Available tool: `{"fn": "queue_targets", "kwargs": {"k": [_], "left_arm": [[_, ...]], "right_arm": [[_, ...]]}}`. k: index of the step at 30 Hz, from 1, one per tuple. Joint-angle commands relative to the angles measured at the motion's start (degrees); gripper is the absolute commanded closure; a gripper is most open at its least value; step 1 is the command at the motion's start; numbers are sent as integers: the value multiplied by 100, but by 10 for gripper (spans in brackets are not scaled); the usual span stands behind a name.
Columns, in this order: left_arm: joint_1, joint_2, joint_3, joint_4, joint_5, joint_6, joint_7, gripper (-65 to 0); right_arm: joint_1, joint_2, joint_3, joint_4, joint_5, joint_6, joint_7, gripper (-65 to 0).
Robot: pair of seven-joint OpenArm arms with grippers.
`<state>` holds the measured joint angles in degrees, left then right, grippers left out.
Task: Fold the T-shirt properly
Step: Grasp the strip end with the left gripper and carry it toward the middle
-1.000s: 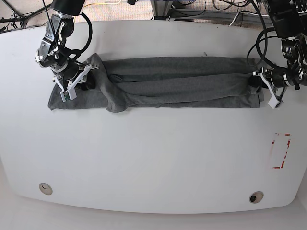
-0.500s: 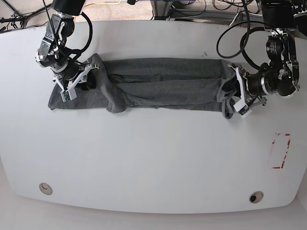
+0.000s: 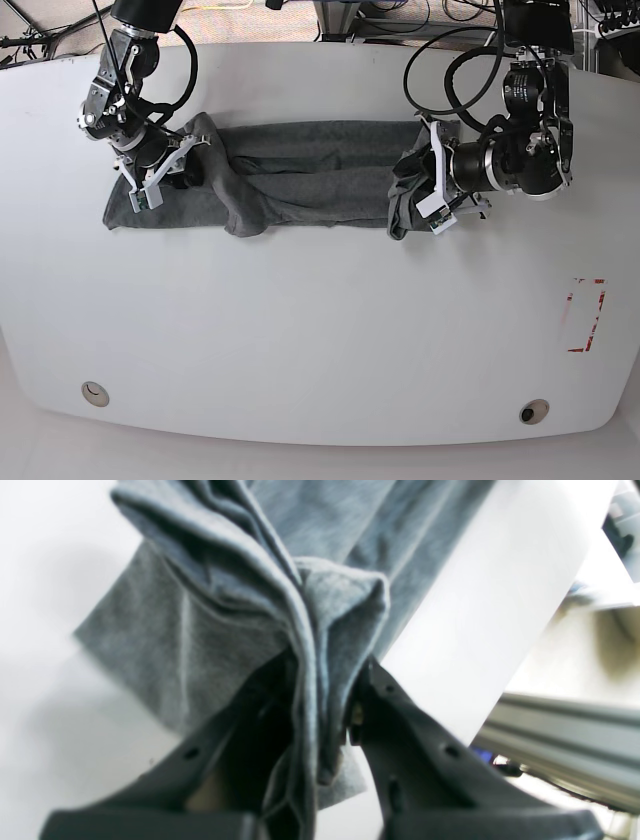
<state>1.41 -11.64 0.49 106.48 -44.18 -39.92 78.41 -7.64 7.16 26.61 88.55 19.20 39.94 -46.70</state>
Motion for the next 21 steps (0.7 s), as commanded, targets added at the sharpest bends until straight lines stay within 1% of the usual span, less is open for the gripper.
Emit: {"fn": "queue_targets", "kwargs": {"k": [1, 4, 7, 10, 18, 21], "left_arm": [[-154, 192, -18, -15, 141, -8, -109, -42], [-198, 359, -10, -155, 440, -8, -109, -42], [-304, 518, -10, -261, 590, -8, -109, -42], [-339, 641, -10, -322, 581, -8, -101, -42], [-400, 861, 404, -322, 625, -8, -101, -42], [-435, 1001, 465, -322, 625, -8, -101, -43]], "right_arm": [[21, 27, -2, 46, -122, 6, -161, -140], [12, 27, -2, 46, -105, 6, -161, -140], [21, 18, -2, 46, -105, 6, -161, -140], [21, 18, -2, 46, -105, 6, -161, -140], [21, 18, -2, 46, -96, 6, -161, -140], [21, 18, -2, 46, -96, 6, -161, -140]]}}
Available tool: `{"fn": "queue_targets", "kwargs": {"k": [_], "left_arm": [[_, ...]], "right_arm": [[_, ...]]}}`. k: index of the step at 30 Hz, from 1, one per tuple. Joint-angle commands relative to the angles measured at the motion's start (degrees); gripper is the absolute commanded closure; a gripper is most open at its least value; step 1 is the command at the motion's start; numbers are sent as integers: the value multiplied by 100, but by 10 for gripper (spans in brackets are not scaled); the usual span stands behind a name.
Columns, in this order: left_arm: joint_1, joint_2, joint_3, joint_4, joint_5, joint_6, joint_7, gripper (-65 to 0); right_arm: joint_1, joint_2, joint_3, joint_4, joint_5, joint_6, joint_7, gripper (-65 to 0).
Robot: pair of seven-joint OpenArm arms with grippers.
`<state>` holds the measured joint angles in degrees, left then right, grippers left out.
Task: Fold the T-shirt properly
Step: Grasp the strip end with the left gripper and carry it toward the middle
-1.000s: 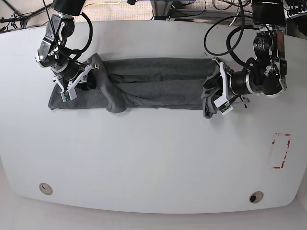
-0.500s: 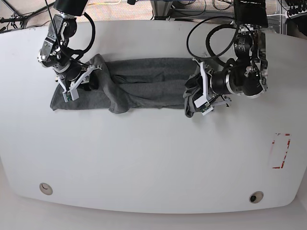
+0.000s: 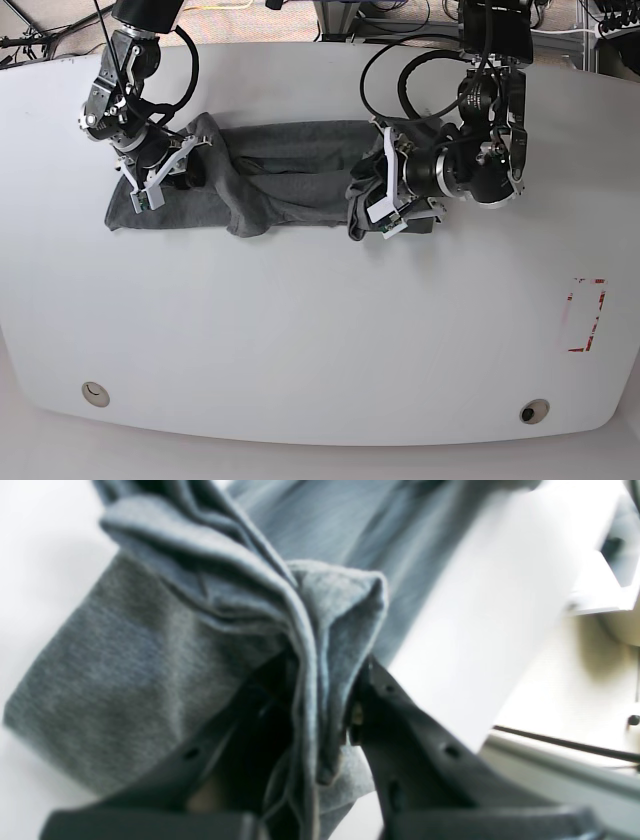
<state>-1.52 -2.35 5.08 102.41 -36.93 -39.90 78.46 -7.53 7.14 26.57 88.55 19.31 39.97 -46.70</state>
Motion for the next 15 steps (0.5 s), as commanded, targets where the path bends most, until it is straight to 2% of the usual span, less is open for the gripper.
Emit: {"fn": "queue_targets", "kwargs": {"k": [1, 4, 15], "left_arm": [[-143, 90, 41, 75, -101, -10, -105, -43], [-143, 143, 173, 75, -92, -10, -105, -43], [-327, 424, 454, 67, 576, -10, -114, -43]], "right_arm": [[10, 20, 3, 46, -107, 3, -161, -140], [10, 20, 3, 46, -107, 3, -161, -140], [1, 20, 3, 46, -107, 3, -161, -140]]}}
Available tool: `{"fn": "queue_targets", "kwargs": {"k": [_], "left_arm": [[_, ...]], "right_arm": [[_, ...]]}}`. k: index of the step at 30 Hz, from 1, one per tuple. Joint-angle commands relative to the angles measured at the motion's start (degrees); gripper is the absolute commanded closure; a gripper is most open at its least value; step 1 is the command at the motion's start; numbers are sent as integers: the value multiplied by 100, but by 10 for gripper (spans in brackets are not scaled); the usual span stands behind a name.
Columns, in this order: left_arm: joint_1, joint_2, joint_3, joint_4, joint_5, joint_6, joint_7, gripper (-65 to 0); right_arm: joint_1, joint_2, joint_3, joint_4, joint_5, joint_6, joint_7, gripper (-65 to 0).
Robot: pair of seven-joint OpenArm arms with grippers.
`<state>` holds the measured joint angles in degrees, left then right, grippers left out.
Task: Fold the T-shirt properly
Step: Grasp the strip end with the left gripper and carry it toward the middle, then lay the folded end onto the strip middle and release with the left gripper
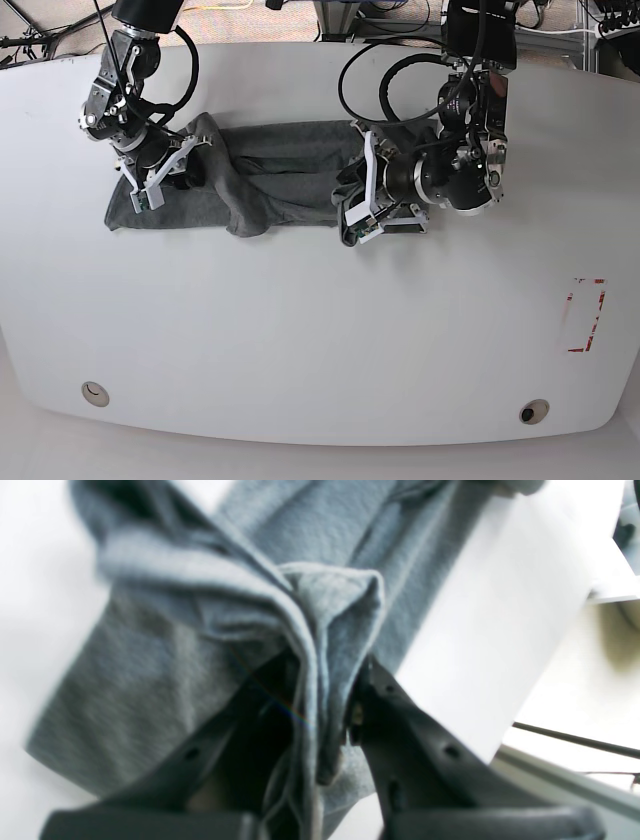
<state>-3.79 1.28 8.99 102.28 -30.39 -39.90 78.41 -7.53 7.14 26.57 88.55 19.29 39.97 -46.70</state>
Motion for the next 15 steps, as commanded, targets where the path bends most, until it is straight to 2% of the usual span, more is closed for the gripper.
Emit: {"fn": "queue_targets", "kwargs": {"k": [1, 7, 9, 12, 15], "left_arm": [[-100, 70, 81, 80, -68, -10, -109, -43], [-109, 79, 142, 80, -60, -10, -109, -44], [-109, 193, 142, 80, -60, -10, -109, -50], [-109, 281, 142, 80, -60, -10, -101, -110], [-109, 299, 142, 80, -60, -10, -101, -207]], "right_arm": [[1, 20, 3, 46, -105, 3, -161, -140], [1, 12, 3, 46, -105, 3, -161, -140], [1, 12, 3, 46, -105, 3, -161, -140], [1, 12, 3, 46, -105, 3, -161, -140], [1, 12, 3, 46, -105, 3, -161, -140]]}}
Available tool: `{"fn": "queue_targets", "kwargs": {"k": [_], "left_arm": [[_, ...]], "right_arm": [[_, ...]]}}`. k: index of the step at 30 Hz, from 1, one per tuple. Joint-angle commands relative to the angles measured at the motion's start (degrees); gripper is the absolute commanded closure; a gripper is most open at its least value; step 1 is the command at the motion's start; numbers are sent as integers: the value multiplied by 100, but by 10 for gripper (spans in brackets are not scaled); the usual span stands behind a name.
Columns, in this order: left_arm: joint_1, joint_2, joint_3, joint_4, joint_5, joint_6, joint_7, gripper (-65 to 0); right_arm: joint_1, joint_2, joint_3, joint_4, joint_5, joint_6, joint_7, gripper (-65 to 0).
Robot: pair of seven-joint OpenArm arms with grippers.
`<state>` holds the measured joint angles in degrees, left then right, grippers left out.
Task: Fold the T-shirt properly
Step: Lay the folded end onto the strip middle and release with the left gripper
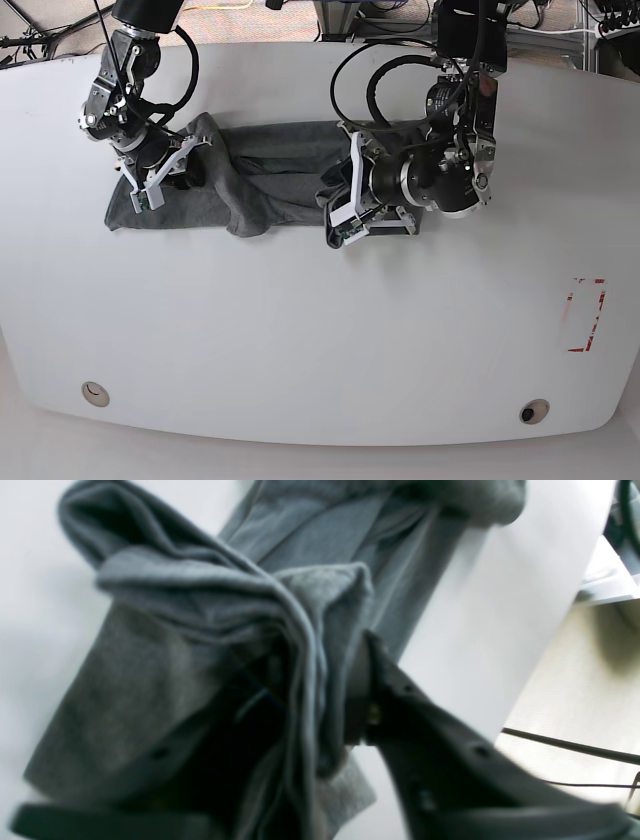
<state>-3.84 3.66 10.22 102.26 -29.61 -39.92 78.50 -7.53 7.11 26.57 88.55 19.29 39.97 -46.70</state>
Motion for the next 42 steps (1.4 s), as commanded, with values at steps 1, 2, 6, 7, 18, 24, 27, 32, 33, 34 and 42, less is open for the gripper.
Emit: {"fn": "queue_targets", "kwargs": {"k": [1, 2, 6, 7, 18, 24, 27, 32, 33, 34, 42], "left_arm": [[-104, 78, 20, 82, -138, -8, -109, -249], [-113, 104, 20, 82, -138, -8, -109, -279], [-263, 324, 20, 82, -156, -8, -74, -378], [-289, 368, 20, 82, -174, -8, -13, -386], [-693, 491, -191, 135, -859, -8, 150, -386], [-764, -63, -648, 91, -297, -8, 150, -383], [-702, -450, -719, 100, -86, -8, 119, -364], [-298, -968, -859, 82, -15, -8, -303, -158], [-227, -1056, -886, 82, -15, -8, -408, -111], [-148, -1109, -903, 73, -7, -8, -470, -75], [159, -1434, -912, -683, -15, -8, -760, -39]], "right_arm": [[10, 14, -6, 46, -105, 3, -161, -140], [10, 14, -6, 46, -105, 3, -161, -140], [10, 14, -6, 46, -105, 3, -161, -140], [10, 14, -6, 46, -105, 3, -161, -140], [19, 14, -6, 169, -105, 3, -240, -140], [54, -109, 3, 1066, -96, 3, -706, -143], [160, -250, 29, 1769, -105, 3, -1067, -146], [397, -478, 38, 2516, -105, 3, -1796, -192], [450, -540, 47, 2569, -105, 3, -1919, -224], [485, -575, 99, 2595, -105, 3, -1981, -257], [766, -944, 1066, 2630, -96, 3, -2069, -566]]}}
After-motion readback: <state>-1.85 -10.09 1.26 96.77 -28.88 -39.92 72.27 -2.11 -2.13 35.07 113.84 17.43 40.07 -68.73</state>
